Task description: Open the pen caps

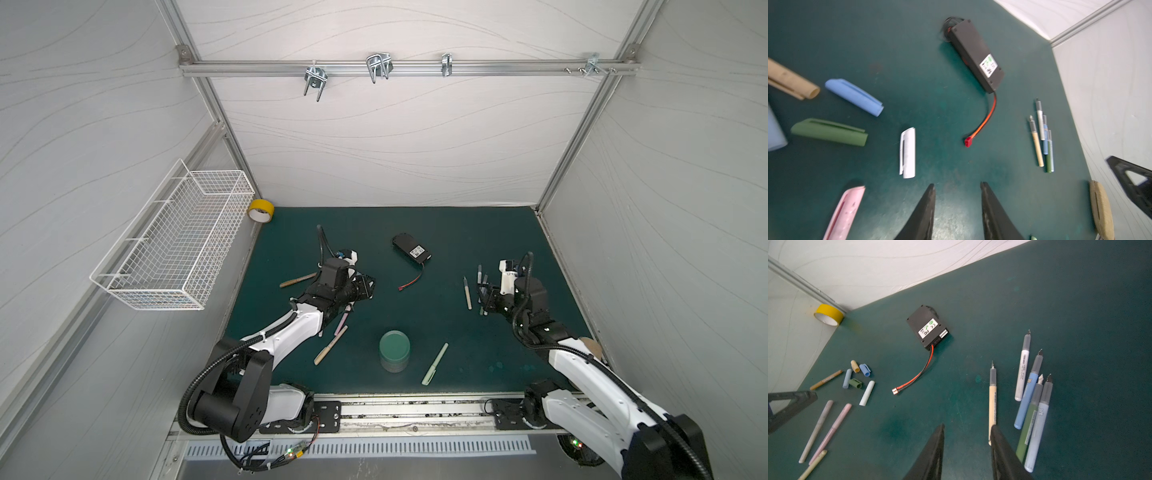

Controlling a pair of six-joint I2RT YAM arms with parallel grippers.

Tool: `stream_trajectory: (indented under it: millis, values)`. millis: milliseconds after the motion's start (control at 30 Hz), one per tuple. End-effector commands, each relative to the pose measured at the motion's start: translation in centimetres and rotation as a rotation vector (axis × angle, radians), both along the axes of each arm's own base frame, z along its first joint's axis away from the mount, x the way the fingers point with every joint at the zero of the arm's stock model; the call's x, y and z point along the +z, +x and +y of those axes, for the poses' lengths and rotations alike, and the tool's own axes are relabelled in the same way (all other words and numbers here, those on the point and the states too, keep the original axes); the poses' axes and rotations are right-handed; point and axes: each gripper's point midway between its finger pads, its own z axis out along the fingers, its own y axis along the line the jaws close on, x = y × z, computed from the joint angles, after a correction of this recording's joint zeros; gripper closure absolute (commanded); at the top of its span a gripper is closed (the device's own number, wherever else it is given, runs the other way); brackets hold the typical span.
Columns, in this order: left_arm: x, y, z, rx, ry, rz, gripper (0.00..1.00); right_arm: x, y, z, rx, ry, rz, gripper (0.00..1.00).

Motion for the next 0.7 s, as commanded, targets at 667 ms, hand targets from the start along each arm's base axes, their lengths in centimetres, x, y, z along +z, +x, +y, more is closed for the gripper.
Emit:
stream_trajectory:
  millis: [667]
  values:
    - [0.6,-5.9,13.7,0.523,0.488,0.078,0.55,1.7,-0.5,6.3,0.246,-0.047,-0.002,0.61]
